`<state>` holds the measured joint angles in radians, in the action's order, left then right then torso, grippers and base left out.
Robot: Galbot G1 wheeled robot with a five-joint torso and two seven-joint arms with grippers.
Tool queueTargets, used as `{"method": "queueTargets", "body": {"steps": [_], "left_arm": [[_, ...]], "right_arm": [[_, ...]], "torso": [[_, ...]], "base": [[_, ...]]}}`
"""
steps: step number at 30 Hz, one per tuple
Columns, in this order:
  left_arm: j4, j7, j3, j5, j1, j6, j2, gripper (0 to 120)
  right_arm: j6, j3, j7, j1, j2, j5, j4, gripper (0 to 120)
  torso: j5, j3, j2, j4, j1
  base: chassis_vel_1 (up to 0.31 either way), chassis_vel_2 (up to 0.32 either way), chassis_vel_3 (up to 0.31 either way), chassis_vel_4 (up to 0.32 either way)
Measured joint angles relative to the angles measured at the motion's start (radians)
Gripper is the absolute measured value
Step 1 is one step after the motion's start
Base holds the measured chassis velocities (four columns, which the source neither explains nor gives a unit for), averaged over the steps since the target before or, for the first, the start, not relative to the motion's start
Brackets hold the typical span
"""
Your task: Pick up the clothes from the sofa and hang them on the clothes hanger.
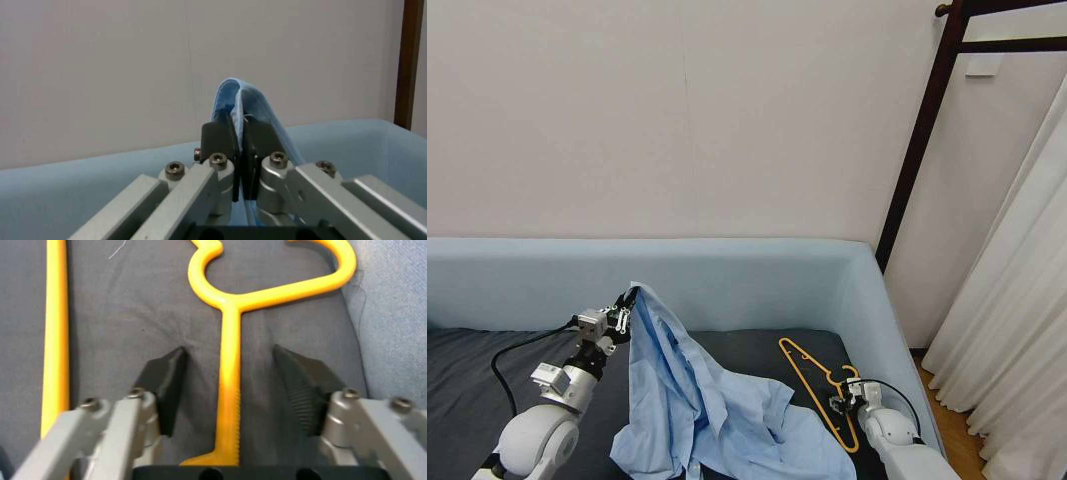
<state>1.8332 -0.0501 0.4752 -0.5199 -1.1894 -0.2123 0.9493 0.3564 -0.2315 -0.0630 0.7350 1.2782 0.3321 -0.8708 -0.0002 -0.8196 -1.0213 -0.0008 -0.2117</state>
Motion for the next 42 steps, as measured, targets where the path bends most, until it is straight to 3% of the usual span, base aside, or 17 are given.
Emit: {"method": "queueTargets", "body": {"steps": [13, 23, 27, 30, 32, 33, 35, 38, 40, 42], "left_arm": [[-0.001, 0.000, -0.007, 0.002, 0.002, 0.003, 0.003, 0], [-0.001, 0.000, -0.006, 0.002, 0.005, 0.003, 0.000, 0], [0.000, 0.001, -0.009, 0.001, 0.009, 0.003, -0.001, 0], [0.000, 0.001, -0.011, 0.000, 0.009, 0.003, -0.001, 0], [-0.001, 0.000, -0.013, 0.000, 0.009, 0.003, -0.003, 0], [-0.003, -0.001, -0.015, 0.000, 0.011, 0.003, -0.005, 0], [-0.003, -0.001, -0.016, -0.003, 0.014, 0.003, -0.007, 0], [0.007, -0.001, -0.019, -0.035, 0.024, 0.015, -0.015, 0], [0.010, -0.002, -0.019, -0.048, 0.026, 0.021, -0.018, 0], [0.013, -0.002, -0.019, -0.068, 0.027, 0.031, -0.026, 0]], "right_arm": [[0.003, 0.011, 0.010, 0.040, -0.018, -0.008, -0.043, 6], [0.020, 0.037, 0.051, 0.098, -0.087, 0.037, -0.244, 6], [-0.020, 0.038, 0.106, 0.133, -0.124, 0.048, -0.398, 6], [0.006, 0.034, 0.166, 0.173, -0.144, 0.059, -0.515, 6], [0.024, 0.030, 0.223, 0.243, -0.174, 0.062, -0.684, 6], [0.007, 0.029, 0.238, 0.292, -0.193, 0.028, -0.786, 6], [-0.025, 0.028, 0.240, 0.332, -0.209, -0.017, -0.861, 6], [-0.154, 0.018, 0.202, 0.461, -0.266, -0.221, -1.063, 6], [-0.201, 0.014, 0.188, 0.498, -0.284, -0.296, -1.102, 6], [-0.341, -0.004, 0.162, 0.572, -0.317, -0.507, -1.148, 6]], "torso": [[0.0000, 0.000, 0.000, -0.0002, 0.000], [-0.0002, 0.000, 0.000, -0.0013, 0.000], [-0.0001, 0.000, 0.000, -0.0005, 0.000], [-0.0001, 0.000, 0.000, -0.0004, 0.000], [0.0000, 0.000, 0.000, -0.0005, 0.000], [-0.0002, 0.000, 0.000, -0.0004, 0.000], [-0.0001, 0.000, 0.000, -0.0001, 0.000], [-0.0002, 0.000, 0.000, -0.0005, 0.000], [-0.0003, 0.000, 0.000, -0.0006, 0.000], [-0.0001, 0.000, 0.000, -0.0006, 0.000]], "base": [[0.000, 0.000, 0.000, 0.000], [0.000, 0.000, 0.000, 0.000], [0.000, 0.000, 0.000, 0.000], [0.000, 0.000, 0.000, 0.000], [0.000, 0.000, 0.000, 0.000], [0.000, 0.000, 0.000, 0.000], [0.000, 0.000, 0.000, 0.000], [0.000, 0.000, 0.000, 0.000], [0.000, 0.000, 0.000, 0.000], [0.000, 0.000, 0.000, 0.000]]}}
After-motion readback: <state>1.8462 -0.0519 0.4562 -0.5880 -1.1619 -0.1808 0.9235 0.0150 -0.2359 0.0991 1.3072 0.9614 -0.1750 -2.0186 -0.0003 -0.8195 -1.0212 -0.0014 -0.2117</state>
